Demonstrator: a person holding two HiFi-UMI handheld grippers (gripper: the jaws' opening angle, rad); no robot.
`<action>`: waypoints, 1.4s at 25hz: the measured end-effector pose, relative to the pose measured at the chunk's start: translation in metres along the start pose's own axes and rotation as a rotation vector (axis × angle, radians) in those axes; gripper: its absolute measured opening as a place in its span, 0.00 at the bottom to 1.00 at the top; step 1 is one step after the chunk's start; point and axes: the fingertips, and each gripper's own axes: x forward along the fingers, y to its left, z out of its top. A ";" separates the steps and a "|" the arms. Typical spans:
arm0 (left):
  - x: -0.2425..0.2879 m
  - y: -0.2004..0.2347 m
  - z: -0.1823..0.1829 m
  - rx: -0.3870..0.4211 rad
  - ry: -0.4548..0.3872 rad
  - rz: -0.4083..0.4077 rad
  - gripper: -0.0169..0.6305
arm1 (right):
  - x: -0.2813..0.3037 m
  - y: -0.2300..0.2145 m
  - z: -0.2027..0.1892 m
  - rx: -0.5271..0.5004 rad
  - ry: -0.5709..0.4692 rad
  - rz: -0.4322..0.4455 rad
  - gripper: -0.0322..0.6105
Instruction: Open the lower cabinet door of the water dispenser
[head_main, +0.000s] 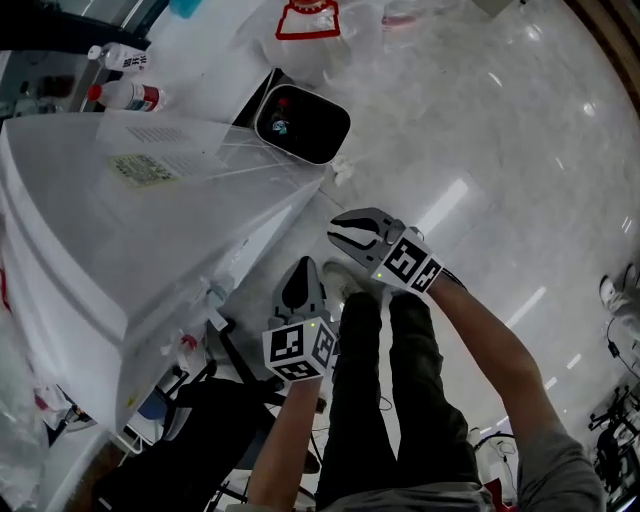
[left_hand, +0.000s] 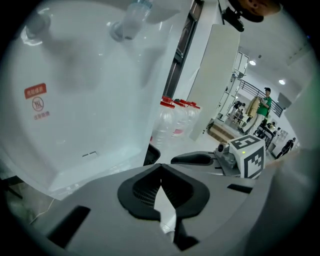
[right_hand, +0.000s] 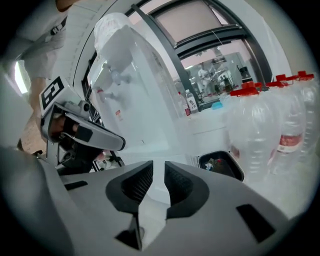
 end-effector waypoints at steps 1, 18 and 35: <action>0.004 0.005 -0.003 -0.001 0.005 0.000 0.04 | 0.007 -0.003 -0.006 -0.010 0.015 0.002 0.14; 0.043 0.051 -0.026 -0.082 0.024 0.005 0.04 | 0.092 -0.058 -0.024 -0.318 0.162 0.074 0.31; 0.045 0.059 -0.041 -0.164 -0.003 0.052 0.04 | 0.101 -0.063 -0.019 -0.343 0.188 0.080 0.21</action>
